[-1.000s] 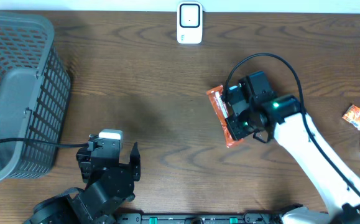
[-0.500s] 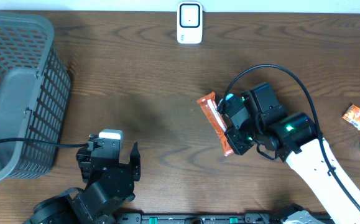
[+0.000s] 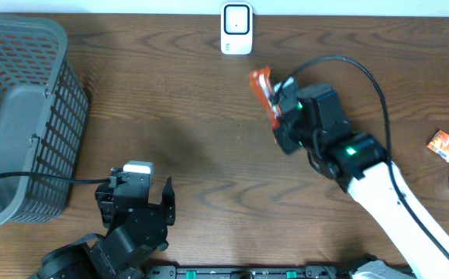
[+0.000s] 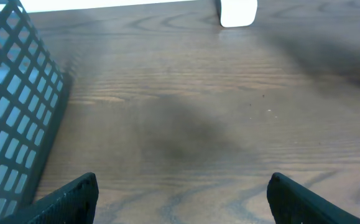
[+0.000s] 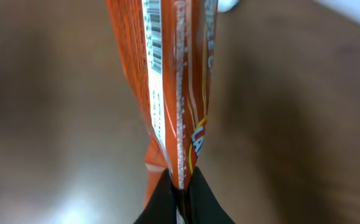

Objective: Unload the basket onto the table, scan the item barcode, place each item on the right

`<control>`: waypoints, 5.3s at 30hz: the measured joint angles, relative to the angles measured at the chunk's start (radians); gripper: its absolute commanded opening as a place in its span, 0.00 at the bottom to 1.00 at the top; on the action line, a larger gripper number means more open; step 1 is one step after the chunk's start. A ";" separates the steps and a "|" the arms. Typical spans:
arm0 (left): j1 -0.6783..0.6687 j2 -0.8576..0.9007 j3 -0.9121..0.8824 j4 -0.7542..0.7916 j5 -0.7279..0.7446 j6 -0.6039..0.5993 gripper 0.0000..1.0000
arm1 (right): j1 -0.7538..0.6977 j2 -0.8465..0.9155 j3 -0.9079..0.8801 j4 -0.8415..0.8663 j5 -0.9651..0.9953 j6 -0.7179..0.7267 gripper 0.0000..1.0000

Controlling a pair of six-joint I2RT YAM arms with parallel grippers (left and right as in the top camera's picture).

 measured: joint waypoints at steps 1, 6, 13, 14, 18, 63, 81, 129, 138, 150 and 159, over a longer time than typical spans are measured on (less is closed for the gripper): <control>0.000 0.000 0.000 0.000 0.000 0.000 0.87 | 0.000 0.031 0.002 0.037 0.041 0.001 0.01; 0.000 0.000 0.000 -0.001 0.000 0.000 0.87 | 0.000 0.218 0.017 0.211 0.227 -0.015 0.01; 0.000 0.000 0.000 0.000 0.000 0.000 0.87 | -0.001 0.377 0.153 0.253 0.243 -0.072 0.01; 0.000 0.000 0.000 0.000 0.000 0.000 0.87 | -0.004 0.403 0.189 0.259 0.244 -0.087 0.01; 0.000 0.000 0.000 -0.001 0.000 0.000 0.87 | -0.011 0.536 0.361 0.284 0.291 -0.174 0.01; 0.000 0.000 0.000 0.000 0.000 0.000 0.87 | 0.023 1.185 0.753 0.959 0.877 -1.329 0.01; 0.000 0.001 -0.003 -0.001 0.003 0.000 0.87 | 0.017 0.690 0.757 -0.210 0.907 -0.561 0.01; 0.000 0.001 -0.003 0.000 0.003 0.000 0.87 | -1.044 0.260 0.878 -0.237 -0.341 0.367 0.99; 0.000 0.001 -0.003 0.000 0.003 0.000 0.87 | -1.030 -0.088 0.987 -0.009 -0.536 0.500 0.99; 0.000 0.001 -0.003 0.000 0.003 0.000 0.87 | -0.760 -0.163 0.879 -0.123 -0.554 0.472 0.99; 0.000 0.001 -0.004 0.061 -0.013 0.001 0.87 | -0.476 -0.484 0.550 -0.011 -0.365 0.403 0.99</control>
